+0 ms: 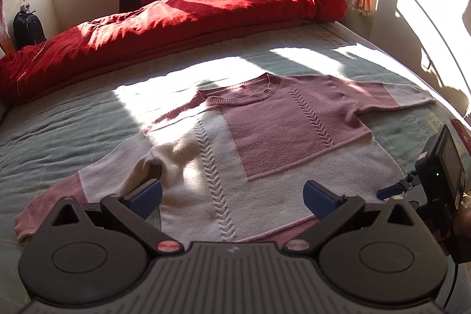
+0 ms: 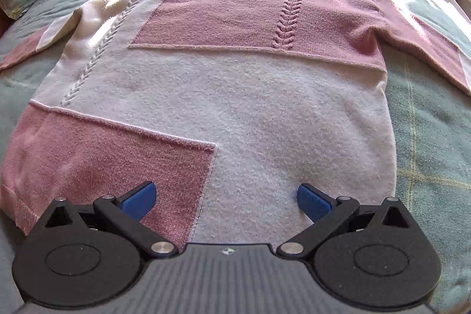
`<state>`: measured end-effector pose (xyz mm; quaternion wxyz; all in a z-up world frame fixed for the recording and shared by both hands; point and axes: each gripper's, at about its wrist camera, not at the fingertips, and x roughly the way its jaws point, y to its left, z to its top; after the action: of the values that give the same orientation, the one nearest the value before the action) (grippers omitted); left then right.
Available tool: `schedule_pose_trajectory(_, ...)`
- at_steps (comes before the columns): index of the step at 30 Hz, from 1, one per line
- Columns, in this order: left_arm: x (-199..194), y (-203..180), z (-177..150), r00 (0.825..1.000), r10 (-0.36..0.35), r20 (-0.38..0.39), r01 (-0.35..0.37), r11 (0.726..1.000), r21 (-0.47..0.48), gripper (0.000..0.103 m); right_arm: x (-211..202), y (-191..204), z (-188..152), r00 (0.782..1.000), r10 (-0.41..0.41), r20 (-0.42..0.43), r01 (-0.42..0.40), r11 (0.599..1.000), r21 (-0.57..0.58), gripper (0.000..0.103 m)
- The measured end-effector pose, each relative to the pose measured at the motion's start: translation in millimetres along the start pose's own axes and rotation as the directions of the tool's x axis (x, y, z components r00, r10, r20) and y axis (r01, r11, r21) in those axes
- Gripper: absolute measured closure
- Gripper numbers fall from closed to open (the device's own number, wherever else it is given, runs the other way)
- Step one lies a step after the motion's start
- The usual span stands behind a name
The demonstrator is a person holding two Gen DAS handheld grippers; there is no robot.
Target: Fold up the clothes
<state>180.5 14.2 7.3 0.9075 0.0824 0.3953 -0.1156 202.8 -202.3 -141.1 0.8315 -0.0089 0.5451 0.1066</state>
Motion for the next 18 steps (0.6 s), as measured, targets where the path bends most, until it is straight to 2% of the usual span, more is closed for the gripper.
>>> schedule_pose_trajectory(2, 24.8, -2.3, -1.4, 1.0, -0.013, -0.025, 0.013, 1.0, -0.013, 0.002, 4.0, 8.6, -7.4, 0.999, -0.038, 0.028, 0.04, 0.998, -0.046, 0.0)
schedule_pose_trajectory(5, 70.6, -13.3, -19.7, 0.993, -0.051, -0.107, 0.043, 0.997, -0.068, 0.002, 3.0, 7.4, -15.3, 0.997, -0.044, 0.065, 0.046, 0.998, -0.03, 0.0)
schedule_pose_trajectory(7, 91.1, -23.8, -37.0, 0.987, -0.069, -0.147, 0.059, 0.996, -0.071, 0.002, 2.6, 5.6, -17.5, 0.996, -0.039, 0.076, 0.041, 0.999, -0.017, 0.0)
schedule_pose_trajectory(10, 108.6, -40.8, -67.3, 0.982, -0.045, -0.183, 0.039, 0.998, -0.04, 0.002, 2.6, 4.8, -18.9, 0.996, -0.03, 0.087, 0.032, 0.999, -0.021, 0.0)
schedule_pose_trajectory(12, 104.7, -47.8, -83.0, 0.987, -0.004, -0.159, 0.003, 1.0, -0.005, 0.002, 1.7, 2.8, -20.1, 0.995, -0.016, 0.101, 0.018, 1.0, -0.018, 0.0)
schedule_pose_trajectory(16, 88.6, -48.6, -101.1, 0.995, 0.087, -0.051, -0.084, 0.994, 0.071, 0.002, -3.1, 0.2, -26.7, 0.988, 0.0, 0.152, 0.002, 1.0, -0.013, 0.0)
schedule_pose_trajectory(18, 97.4, -46.4, -105.5, 0.99, 0.106, -0.092, -0.097, 0.991, 0.096, 0.002, -4.8, 0.3, -28.6, 0.985, -0.007, 0.171, 0.007, 1.0, 0.002, 0.0)
